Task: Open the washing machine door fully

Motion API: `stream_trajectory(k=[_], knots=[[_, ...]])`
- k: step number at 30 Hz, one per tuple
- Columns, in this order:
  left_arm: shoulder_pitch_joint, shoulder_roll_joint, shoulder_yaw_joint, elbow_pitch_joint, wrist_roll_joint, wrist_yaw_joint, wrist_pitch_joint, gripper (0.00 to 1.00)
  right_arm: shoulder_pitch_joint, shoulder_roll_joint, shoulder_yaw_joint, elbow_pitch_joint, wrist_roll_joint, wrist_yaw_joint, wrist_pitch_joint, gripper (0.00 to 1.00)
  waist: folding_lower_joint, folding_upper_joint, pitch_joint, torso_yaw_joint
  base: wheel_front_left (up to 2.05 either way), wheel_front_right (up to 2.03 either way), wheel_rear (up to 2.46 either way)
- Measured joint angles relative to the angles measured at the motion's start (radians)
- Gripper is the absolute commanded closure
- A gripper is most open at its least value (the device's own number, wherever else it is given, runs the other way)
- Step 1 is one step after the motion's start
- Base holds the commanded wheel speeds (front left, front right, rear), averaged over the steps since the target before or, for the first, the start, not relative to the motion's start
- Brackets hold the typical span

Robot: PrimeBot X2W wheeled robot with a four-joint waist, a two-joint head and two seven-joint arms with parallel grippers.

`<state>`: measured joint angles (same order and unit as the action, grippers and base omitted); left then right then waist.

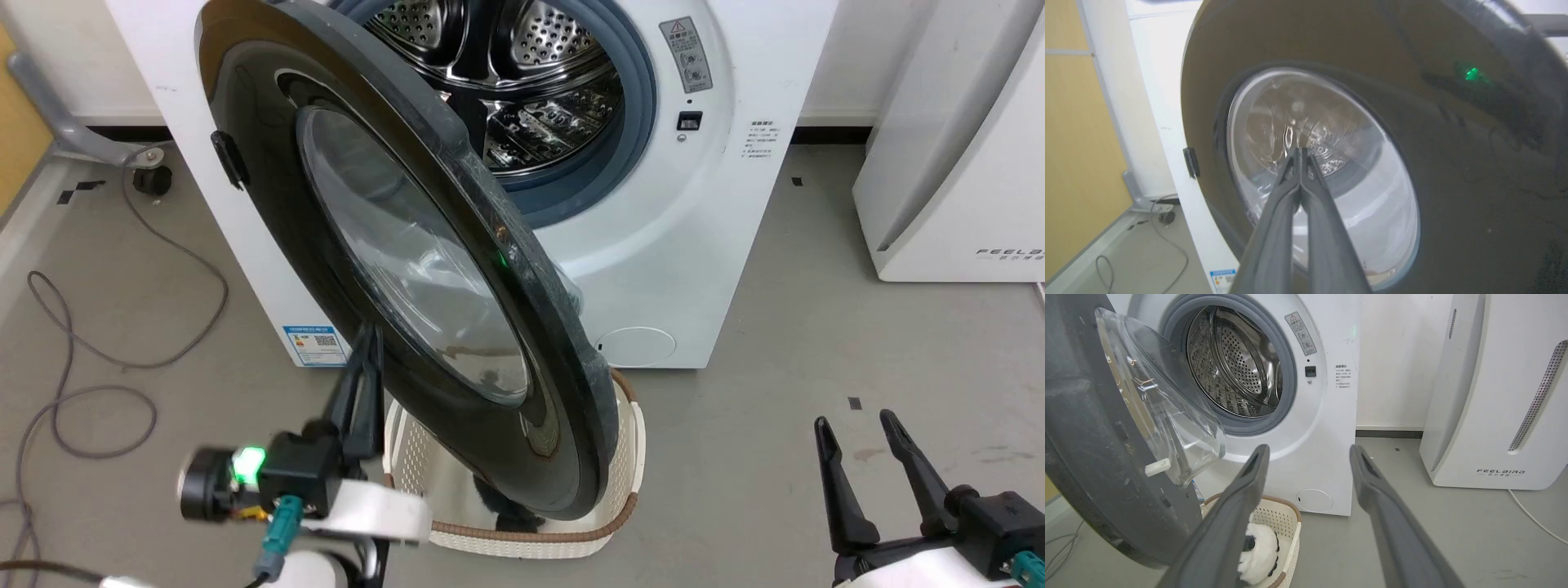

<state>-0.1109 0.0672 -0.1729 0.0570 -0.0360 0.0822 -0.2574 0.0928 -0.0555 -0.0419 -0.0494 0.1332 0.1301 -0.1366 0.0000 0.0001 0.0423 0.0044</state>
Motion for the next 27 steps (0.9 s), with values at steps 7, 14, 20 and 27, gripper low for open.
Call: stream_trajectory(k=[7, 14, 20, 27], knots=[[-0.050, 0.005, -0.015, -0.213, 0.020, -0.007, 0.000, 1.00, -0.001, 0.000, 0.000, 0.007, 0.005, 0.000, 0.000, 0.00, 0.0000, -0.0001, 0.012, 0.004, 0.00, 0.00, 0.00], [-0.136, 0.003, -0.075, -0.402, 0.034, -0.033, 0.000, 1.00, -0.006, 0.001, -0.001, 0.013, 0.008, 0.000, 0.000, 0.00, 0.0000, 0.0000, 0.028, 0.004, 0.00, 0.00, 0.00], [-0.196, -0.005, -0.175, -0.480, 0.019, -0.051, 0.000, 1.00, -0.010, 0.001, -0.004, 0.020, 0.009, 0.000, 0.003, 0.00, 0.0000, 0.0000, 0.035, 0.000, 0.00, 0.00, 0.00], [-0.224, -0.016, -0.355, -0.436, -0.060, -0.090, 0.000, 1.00, -0.011, 0.001, -0.009, 0.028, 0.011, 0.000, 0.003, 0.00, 0.0000, 0.0000, 0.041, 0.001, 0.00, 0.00, 0.00]])
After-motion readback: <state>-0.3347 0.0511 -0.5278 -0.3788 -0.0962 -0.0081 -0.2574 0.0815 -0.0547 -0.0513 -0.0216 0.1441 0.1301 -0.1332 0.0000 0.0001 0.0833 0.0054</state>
